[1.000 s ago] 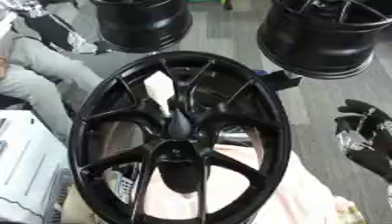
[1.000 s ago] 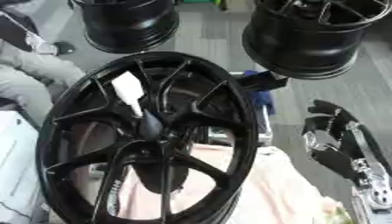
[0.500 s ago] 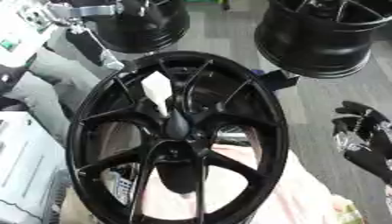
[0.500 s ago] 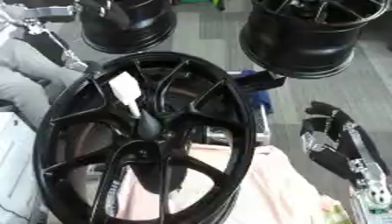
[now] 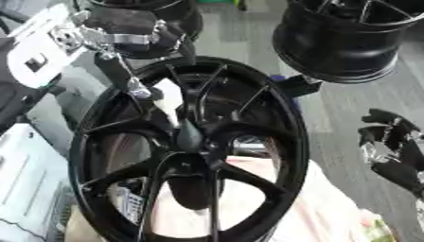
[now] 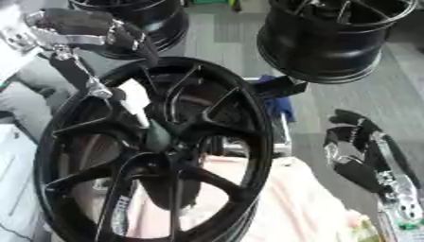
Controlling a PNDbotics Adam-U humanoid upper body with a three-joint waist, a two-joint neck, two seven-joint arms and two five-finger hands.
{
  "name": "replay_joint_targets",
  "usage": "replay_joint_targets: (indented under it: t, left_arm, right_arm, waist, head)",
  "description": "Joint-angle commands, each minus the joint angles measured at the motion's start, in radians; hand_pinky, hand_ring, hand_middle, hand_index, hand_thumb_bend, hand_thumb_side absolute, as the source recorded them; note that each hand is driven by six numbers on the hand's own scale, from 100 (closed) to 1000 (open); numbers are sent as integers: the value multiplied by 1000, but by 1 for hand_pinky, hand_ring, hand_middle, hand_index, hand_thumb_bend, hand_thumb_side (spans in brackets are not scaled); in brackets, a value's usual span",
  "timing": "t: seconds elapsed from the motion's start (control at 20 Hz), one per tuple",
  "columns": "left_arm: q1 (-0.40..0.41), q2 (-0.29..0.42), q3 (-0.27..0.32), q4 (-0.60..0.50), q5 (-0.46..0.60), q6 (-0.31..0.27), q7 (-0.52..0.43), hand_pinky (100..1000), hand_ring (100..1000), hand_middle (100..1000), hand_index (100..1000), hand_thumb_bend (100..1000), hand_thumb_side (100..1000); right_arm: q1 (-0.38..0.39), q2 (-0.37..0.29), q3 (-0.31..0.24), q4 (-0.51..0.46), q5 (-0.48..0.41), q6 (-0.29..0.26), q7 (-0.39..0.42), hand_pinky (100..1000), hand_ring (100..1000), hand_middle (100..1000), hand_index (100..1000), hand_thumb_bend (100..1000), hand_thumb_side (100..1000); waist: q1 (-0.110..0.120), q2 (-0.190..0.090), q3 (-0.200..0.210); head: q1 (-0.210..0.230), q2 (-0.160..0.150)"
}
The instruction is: Pull the pin out of the wheel hub.
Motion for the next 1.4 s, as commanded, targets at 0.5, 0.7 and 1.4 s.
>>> replay_joint_targets:
  t: [0.5, 0.7, 1.4]
  left_arm:
    - [7, 32, -42, 44, -95, -349, -350, 813, 762, 743, 802, 414, 100]
    - [7, 19, -44, 66, -105, -349, -350, 807, 743, 713, 780, 394, 104]
    - [1, 4, -29, 113, 4, -349, -350, 768, 572, 484, 576, 213, 123]
  right_arm:
    - [-8, -22, 0, -9, 5, -2, 1, 751, 718, 741, 847, 100, 132]
    - [-8, -22, 0, -8, 5, -1, 1, 751, 718, 741, 847, 100, 132]
    - [-8, -21, 0, -6, 6, -1, 2, 751, 718, 741, 847, 100, 130]
  waist:
    - [2, -18, -5]
    - [1, -19, -5]
    - [-2, -20, -5]
  head:
    - [-2, 5]
    - [0, 5]
    - [1, 5]
